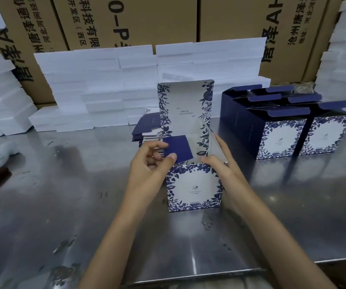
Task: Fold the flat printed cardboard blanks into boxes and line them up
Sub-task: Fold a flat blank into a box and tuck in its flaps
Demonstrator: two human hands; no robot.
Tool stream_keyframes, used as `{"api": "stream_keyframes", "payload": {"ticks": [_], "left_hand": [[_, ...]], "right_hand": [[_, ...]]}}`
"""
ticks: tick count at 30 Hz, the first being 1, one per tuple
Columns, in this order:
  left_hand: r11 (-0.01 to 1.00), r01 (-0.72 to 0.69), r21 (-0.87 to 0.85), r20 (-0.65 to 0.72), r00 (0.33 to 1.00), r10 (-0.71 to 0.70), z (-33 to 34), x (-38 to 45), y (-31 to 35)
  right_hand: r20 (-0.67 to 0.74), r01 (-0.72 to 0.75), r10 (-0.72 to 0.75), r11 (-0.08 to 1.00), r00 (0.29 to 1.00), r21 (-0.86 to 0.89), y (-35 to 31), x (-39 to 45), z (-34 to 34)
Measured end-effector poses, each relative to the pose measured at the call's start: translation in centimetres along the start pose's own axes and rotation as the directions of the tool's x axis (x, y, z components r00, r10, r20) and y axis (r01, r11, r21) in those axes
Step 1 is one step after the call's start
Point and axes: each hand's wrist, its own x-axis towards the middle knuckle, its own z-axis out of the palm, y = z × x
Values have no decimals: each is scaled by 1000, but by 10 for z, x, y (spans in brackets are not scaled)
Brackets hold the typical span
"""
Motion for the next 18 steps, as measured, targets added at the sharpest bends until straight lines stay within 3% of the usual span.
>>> {"api": "stream_keyframes", "payload": {"ticks": [3,6,11,18], "left_hand": [[992,127,-10,58,990,-126,-3,8,4],[988,115,102,162,978,-131,-8,11,8],[950,128,284,248,948,-202,-12,25,19],[950,143,278,248,945,-214,-7,34,14]], "right_hand": [[-109,71,-65,996,992,56,5,-4,11],[-183,105,-96,994,978,43,6,-4,16],[-215,113,-105,993,971,25,3,-3,18],[-236,119,-114,993,965,6,6,0,18]]}}
